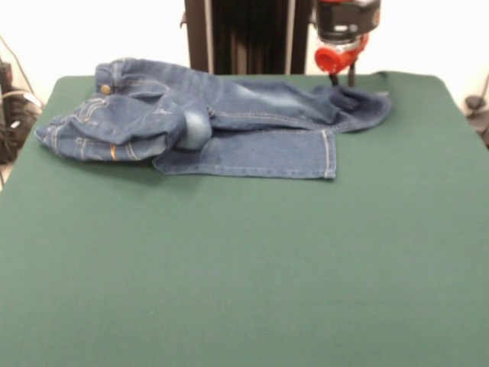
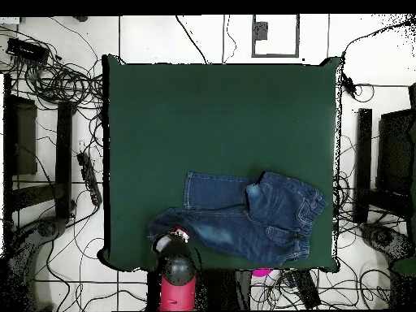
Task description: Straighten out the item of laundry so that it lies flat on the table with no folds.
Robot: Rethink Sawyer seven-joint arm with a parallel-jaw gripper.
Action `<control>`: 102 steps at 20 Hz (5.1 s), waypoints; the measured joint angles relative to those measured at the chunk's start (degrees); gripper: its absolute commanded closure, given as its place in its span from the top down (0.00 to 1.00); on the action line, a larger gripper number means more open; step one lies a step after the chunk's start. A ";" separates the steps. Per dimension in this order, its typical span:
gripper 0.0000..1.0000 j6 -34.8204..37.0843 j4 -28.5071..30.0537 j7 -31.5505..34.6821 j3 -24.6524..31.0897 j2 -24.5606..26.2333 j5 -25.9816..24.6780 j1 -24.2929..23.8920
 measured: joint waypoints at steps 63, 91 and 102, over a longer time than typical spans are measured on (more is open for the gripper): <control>1.00 -22.41 -3.47 10.91 7.79 -14.89 -8.97 -14.41; 1.00 -13.56 -7.26 10.91 2.67 -1.41 -0.82 -10.44; 1.00 -13.61 -6.83 10.89 2.25 -6.80 -18.50 -19.22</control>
